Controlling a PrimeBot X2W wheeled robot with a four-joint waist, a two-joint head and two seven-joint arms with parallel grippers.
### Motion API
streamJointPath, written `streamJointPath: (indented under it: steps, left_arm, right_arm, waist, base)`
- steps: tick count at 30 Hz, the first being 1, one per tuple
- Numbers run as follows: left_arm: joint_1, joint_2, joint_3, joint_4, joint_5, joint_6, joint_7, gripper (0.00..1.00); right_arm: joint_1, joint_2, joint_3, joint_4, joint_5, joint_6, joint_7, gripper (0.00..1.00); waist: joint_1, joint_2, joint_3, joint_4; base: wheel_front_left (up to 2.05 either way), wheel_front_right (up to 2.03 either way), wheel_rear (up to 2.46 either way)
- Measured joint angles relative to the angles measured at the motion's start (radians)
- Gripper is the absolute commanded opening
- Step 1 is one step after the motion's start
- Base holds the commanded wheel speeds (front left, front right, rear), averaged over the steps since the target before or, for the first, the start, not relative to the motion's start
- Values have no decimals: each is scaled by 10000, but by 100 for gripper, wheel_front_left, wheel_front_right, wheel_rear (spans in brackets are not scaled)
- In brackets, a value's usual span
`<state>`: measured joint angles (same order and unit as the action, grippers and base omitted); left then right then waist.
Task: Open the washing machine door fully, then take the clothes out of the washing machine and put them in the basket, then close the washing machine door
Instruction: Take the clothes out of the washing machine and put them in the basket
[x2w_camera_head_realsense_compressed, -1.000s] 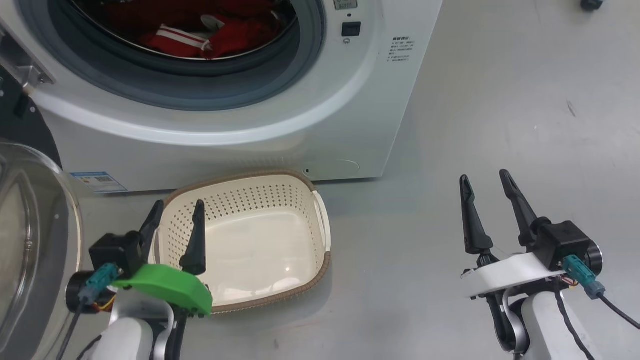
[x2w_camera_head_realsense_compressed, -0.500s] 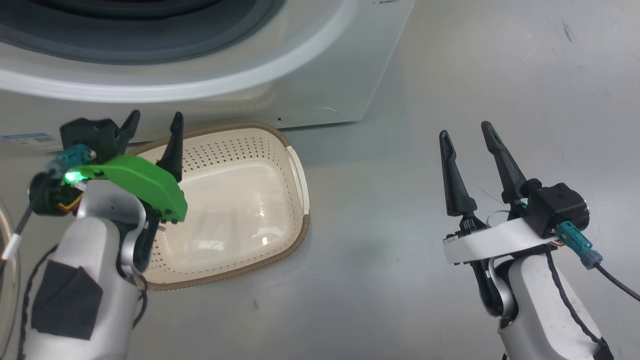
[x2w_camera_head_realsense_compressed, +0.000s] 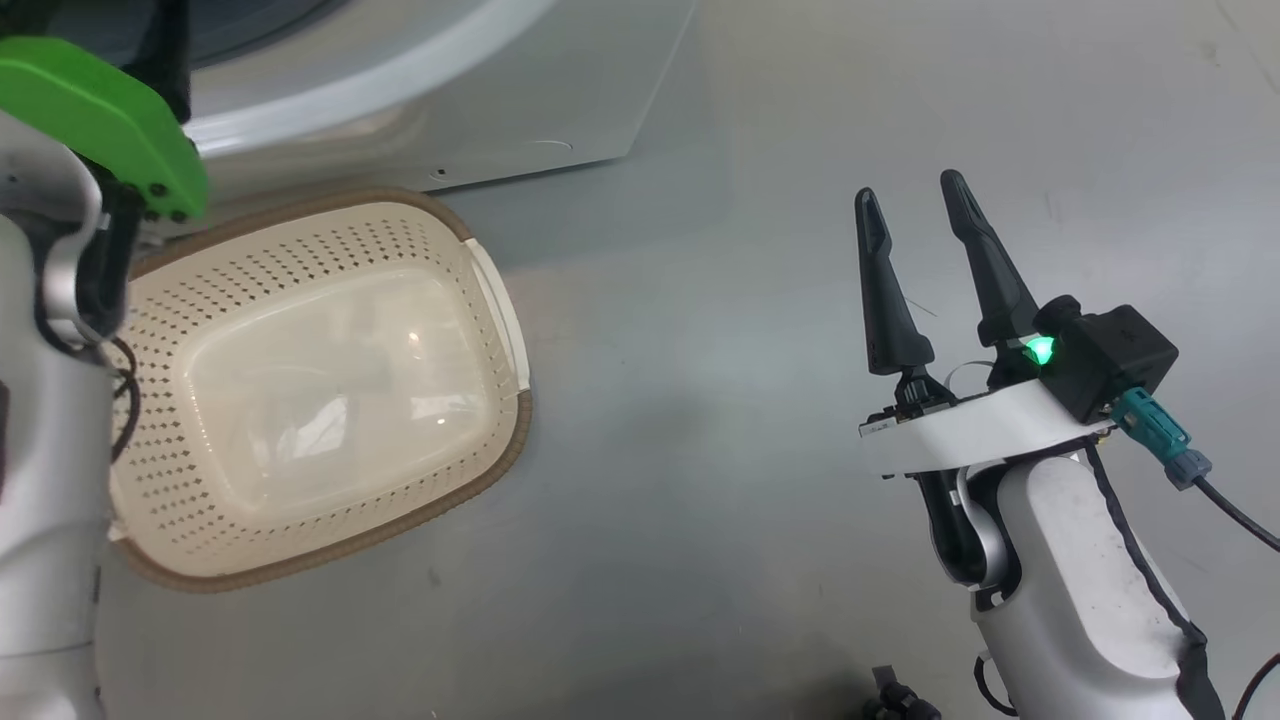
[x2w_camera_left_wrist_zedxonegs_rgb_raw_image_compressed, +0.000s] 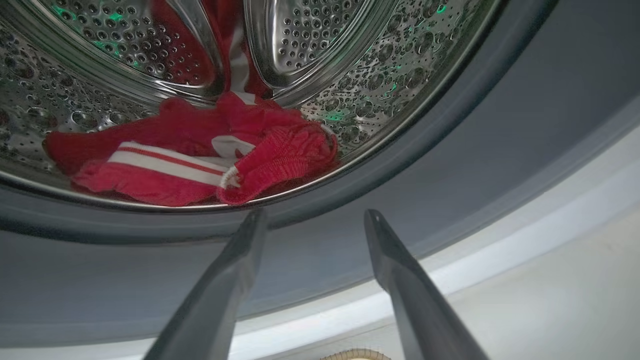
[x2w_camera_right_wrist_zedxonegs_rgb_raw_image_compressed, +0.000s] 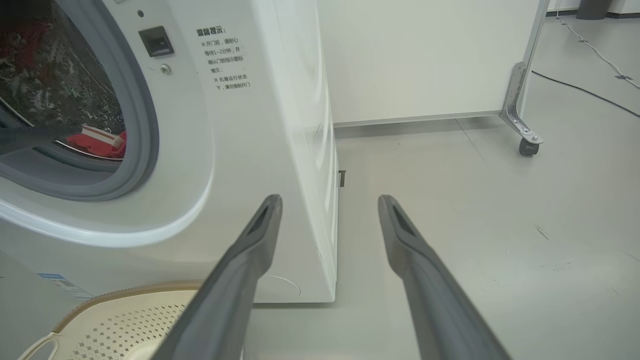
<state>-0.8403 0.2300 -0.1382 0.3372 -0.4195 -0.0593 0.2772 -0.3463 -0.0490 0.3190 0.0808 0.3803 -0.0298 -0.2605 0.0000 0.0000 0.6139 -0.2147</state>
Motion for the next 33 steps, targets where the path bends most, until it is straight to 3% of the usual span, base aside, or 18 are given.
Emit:
streamJointPath:
  steps: [20, 33]
  left_arm:
    - [-2460, 1289, 679, 1283, 451, 29, -56, 100]
    - [-2999, 1580, 556, 2646, 813, 128, 163, 100]
  right_arm:
    - [-523, 10, 821, -182, 961, -276, 0, 100]
    - [-638, 17, 882, -173, 1018, -435, 0, 100]
  waist:
    - [0, 0, 1001, -1613]
    - [0, 0, 1256, -2077]
  base:
    - [0, 0, 0]
    - [0, 0, 0]
